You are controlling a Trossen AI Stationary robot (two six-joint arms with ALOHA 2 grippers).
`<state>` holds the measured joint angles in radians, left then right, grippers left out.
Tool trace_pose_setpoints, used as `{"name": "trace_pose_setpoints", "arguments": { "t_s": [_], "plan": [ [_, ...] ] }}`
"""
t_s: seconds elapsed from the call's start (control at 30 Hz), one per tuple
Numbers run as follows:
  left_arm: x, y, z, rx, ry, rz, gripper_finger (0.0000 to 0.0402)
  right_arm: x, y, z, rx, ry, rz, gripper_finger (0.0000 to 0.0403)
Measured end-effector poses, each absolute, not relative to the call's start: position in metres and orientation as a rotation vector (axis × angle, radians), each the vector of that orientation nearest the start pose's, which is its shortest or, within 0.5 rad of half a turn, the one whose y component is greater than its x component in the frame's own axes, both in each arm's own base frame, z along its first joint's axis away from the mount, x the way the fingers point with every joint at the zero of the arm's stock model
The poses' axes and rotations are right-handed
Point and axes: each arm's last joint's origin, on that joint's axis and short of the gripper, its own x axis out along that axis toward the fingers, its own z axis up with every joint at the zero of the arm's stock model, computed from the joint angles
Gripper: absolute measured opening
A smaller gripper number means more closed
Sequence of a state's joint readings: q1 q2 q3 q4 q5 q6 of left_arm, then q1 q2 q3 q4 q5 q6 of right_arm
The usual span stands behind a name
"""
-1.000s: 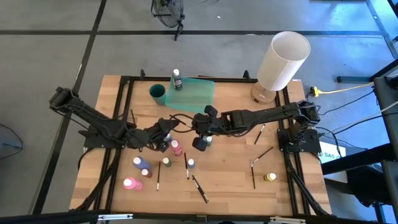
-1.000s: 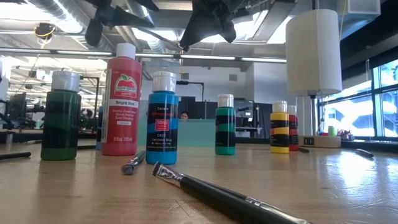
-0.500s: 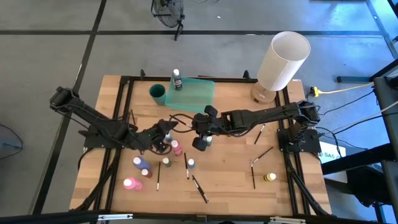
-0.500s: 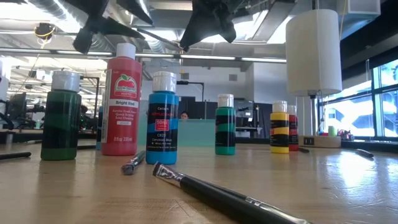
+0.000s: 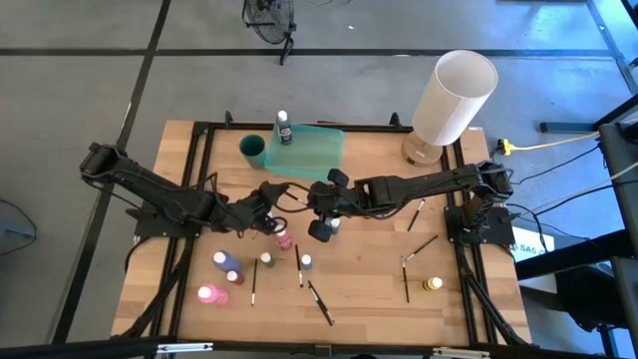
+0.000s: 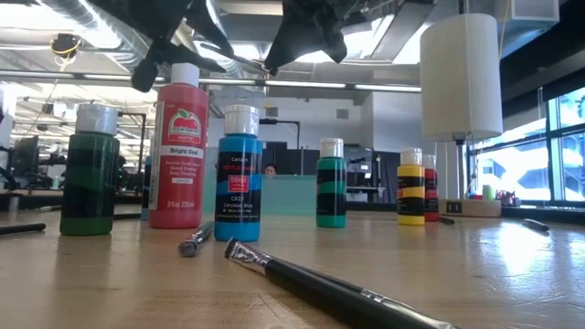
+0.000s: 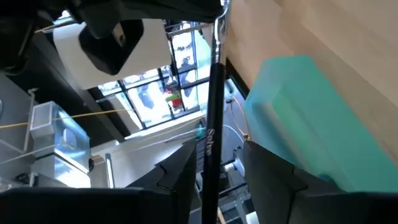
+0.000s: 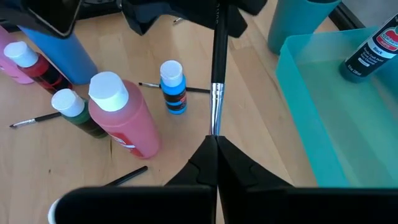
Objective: Pick & Place Paint Supplies
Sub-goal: Put the silver paintbrush into the green cup
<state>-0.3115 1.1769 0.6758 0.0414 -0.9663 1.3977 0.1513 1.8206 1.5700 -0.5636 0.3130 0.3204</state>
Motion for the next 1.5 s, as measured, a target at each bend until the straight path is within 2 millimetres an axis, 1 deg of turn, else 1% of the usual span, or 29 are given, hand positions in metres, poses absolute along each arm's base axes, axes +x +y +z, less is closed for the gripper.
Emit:
{"name": "trace_pose_setpoints", "arguments": {
  "t_s": [0.43, 0.6, 0.8, 1.0, 1.2, 1.3, 1.4, 1.5],
  "plan": [
    [0.234, -0.052, 0.246, 1.582, 0.787, 0.324, 0.0020, 0.400, 0.052, 0.288, 0.109, 0.756, -0.274, 0.0000],
    [0.234, -0.052, 0.246, 1.598, 0.804, 0.336, 0.0021, 0.400, 0.051, 0.288, 0.103, 0.753, -0.272, 0.0000],
    [0.232, -0.056, 0.246, 1.614, 0.798, 0.330, 0.0022, 0.400, 0.052, 0.288, 0.074, 0.754, -0.258, 0.0006],
    [0.230, -0.060, 0.246, 1.621, 0.802, 0.346, 0.0022, 0.399, 0.053, 0.287, 0.064, 0.774, -0.253, 0.0035],
    [0.229, -0.060, 0.246, 1.578, 0.805, 0.388, 0.0022, 0.398, 0.057, 0.286, 0.058, 0.778, -0.247, 0.0080],
    [0.229, -0.059, 0.247, 1.506, 0.800, 0.451, 0.0022, 0.396, 0.059, 0.285, 0.039, 0.796, -0.264, 0.0102],
    [0.227, -0.055, 0.251, 1.359, 0.783, 0.600, 0.0022, 0.392, 0.060, 0.282, 0.041, 0.836, -0.272, 0.0116],
    [0.221, -0.050, 0.258, 1.228, 0.757, 0.747, 0.0022, 0.387, 0.060, 0.278, 0.060, 0.893, -0.298, 0.0121]
  ]
}}
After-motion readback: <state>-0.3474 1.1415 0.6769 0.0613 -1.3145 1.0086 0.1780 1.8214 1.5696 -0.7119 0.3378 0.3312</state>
